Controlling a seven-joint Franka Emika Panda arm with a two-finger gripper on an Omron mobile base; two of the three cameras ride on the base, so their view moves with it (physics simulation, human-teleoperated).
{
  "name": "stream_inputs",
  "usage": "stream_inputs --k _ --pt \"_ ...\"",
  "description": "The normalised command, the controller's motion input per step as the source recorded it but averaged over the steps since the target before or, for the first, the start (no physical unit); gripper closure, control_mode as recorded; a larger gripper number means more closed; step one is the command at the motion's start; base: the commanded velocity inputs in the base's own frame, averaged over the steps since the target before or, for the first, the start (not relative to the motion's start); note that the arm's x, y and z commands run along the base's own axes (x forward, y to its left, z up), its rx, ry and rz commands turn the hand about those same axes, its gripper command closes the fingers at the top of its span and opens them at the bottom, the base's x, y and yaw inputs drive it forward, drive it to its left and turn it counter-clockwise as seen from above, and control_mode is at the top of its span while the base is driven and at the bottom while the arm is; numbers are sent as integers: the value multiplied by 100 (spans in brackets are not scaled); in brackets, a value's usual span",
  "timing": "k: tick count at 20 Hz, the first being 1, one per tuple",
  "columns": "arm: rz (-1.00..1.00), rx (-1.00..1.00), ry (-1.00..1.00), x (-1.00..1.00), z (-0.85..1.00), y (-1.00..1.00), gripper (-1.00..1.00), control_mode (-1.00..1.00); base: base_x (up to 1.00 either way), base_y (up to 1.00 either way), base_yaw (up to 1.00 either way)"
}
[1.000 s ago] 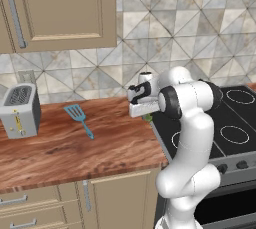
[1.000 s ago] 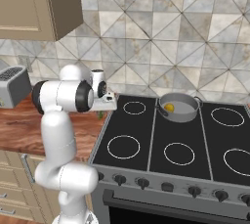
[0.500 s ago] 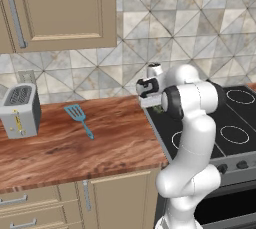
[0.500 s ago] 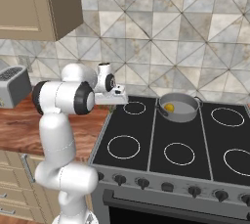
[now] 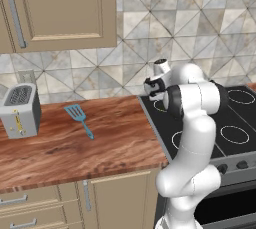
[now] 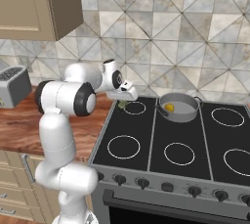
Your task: Put the lemon and lemon wedge in the pot. Retrieve the spatula and lightly stir the vegetables in the pot.
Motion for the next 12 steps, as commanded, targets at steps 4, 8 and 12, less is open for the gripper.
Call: stream_inputs --k 4,8,12 --pt "-10 0 -15 21 21 -68 100 -100 0 0 0" --pt "-5 0 -16 12 20 -78 100 -100 0 0 0" --pt "-1 0 -6 10 20 -84 100 -100 0 0 0"
